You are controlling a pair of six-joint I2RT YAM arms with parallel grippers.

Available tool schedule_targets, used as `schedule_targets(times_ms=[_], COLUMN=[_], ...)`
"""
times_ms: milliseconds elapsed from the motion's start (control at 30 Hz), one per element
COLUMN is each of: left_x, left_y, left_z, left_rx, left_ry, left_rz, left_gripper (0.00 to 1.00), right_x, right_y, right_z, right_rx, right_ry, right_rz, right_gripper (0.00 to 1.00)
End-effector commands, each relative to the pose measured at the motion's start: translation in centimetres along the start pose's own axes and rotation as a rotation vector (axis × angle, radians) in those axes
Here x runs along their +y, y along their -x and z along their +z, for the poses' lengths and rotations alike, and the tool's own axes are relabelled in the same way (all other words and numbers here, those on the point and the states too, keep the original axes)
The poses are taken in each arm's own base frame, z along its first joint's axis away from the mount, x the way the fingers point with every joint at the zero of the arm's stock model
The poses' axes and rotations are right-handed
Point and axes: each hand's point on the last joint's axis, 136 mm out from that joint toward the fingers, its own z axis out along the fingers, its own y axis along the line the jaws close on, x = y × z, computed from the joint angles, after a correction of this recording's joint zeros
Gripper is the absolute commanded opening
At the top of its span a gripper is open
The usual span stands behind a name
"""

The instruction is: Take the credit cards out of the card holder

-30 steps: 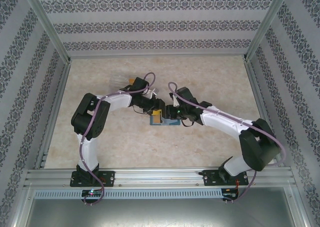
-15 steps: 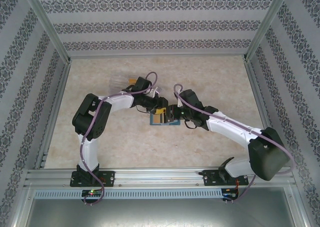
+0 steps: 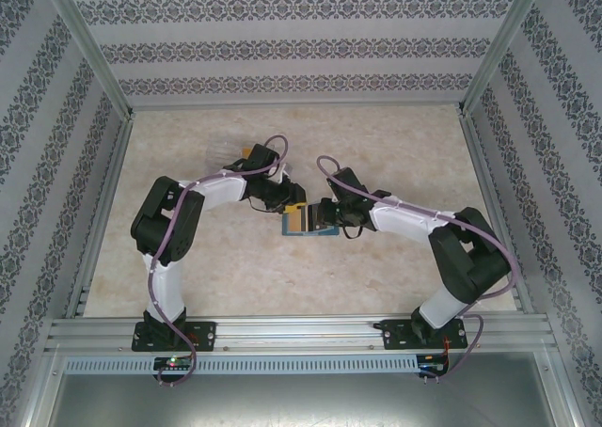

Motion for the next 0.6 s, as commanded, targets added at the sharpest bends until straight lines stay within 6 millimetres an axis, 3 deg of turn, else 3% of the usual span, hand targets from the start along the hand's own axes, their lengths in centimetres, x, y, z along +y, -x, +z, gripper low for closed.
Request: schedule_targets(times_ms=[0,567], left_x=[0.0,2.5], left_y=[-1.0,-1.5], left_z=[0.5,2.3], left_rx=[0.064,0.098], left_ry=[0.020,0.085], left_rz=[0.025,-0.012], left_gripper=[0.32,0.32], right_x=[-0.3,-3.2], right_y=[1.0,-0.4], right_z=[0.4,3.2], right_rx=[0.005,0.099], right_ry=[-0.033,-0.108], right_rz=[0.026,0.099], right_gripper=[0.22,0.22])
